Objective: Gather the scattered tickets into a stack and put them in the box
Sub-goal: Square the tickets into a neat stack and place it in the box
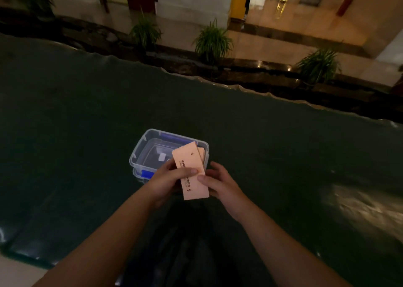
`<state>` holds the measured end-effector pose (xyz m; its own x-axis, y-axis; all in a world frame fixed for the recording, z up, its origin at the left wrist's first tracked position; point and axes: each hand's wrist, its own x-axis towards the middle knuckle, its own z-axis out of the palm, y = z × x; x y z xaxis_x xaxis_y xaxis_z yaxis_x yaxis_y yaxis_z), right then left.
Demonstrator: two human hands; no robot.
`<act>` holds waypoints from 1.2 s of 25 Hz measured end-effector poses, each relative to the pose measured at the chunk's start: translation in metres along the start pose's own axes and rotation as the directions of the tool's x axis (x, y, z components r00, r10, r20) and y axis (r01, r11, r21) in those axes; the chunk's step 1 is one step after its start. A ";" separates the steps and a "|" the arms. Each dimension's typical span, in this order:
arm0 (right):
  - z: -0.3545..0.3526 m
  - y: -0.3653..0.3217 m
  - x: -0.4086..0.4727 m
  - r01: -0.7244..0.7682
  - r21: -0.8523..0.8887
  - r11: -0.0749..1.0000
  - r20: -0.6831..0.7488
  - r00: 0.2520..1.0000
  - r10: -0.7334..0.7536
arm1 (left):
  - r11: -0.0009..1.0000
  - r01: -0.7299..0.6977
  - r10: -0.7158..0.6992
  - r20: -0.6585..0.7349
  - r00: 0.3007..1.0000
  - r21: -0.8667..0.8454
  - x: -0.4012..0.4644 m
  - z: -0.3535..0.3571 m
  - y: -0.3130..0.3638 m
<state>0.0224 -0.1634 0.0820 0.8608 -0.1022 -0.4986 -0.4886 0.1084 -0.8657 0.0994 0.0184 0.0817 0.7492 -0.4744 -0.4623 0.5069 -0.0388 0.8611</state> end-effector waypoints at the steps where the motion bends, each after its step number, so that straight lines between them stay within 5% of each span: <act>1: 0.009 -0.008 0.012 0.025 -0.045 0.999 -0.003 1.000 -0.025 | 0.999 0.023 -0.024 0.017 1.000 0.031 0.008 -0.011 0.010; 5: 0.040 -0.032 0.052 0.020 -0.095 0.995 -0.076 0.997 -0.028 | 0.994 0.096 -0.098 0.038 0.994 0.046 0.042 -0.052 0.038; 14: 0.105 -0.028 0.137 -0.218 0.065 0.974 -0.210 0.951 0.227 | 0.958 0.284 -0.284 -0.004 0.959 0.044 0.117 -0.113 0.042; 21: 0.119 -0.024 0.172 -0.347 -0.091 0.933 -0.308 0.901 0.305 | 0.905 0.412 -0.406 -0.069 0.911 0.104 0.158 -0.110 0.017; 26: 0.119 -0.021 0.188 -0.402 -0.109 0.909 -0.377 0.863 0.336 | 0.906 0.396 -0.383 -0.112 0.917 0.149 0.166 -0.097 0.012; 30: 0.123 -0.023 0.191 -0.446 -0.303 0.842 -0.397 0.862 0.314 | 0.880 0.409 -0.360 -0.221 0.906 0.242 0.169 -0.087 0.009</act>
<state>0.2157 -0.0642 0.0115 0.5322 -0.4465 -0.7193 -0.8387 -0.1623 -0.5198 0.2679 0.0143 -0.0066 0.5908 -0.2212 -0.7759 0.6490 -0.4411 0.6199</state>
